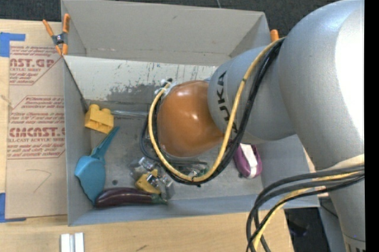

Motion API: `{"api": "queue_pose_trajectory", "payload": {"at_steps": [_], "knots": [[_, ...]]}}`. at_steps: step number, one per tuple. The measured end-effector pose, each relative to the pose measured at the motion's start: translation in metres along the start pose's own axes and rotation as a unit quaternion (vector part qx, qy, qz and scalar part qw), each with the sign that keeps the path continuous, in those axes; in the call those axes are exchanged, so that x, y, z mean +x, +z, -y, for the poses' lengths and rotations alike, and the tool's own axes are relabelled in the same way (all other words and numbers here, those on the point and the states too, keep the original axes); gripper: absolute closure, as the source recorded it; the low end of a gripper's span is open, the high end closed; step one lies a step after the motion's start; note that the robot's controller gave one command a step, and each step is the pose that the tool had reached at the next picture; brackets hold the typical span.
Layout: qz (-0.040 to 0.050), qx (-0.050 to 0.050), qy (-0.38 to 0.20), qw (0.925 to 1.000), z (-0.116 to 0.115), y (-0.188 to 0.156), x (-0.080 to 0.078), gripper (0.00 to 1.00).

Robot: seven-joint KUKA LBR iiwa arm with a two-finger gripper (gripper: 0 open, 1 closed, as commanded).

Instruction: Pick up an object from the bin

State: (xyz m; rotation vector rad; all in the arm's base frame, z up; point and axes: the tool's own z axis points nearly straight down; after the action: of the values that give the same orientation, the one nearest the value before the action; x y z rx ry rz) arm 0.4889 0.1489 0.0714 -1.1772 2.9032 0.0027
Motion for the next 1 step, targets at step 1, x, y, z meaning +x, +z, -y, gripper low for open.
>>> {"api": "queue_pose_trajectory", "payload": {"at_steps": [1], "knots": [[0.0006,-0.001,0.006,1.0,0.0145,0.0013,0.0038,1.0]]}}
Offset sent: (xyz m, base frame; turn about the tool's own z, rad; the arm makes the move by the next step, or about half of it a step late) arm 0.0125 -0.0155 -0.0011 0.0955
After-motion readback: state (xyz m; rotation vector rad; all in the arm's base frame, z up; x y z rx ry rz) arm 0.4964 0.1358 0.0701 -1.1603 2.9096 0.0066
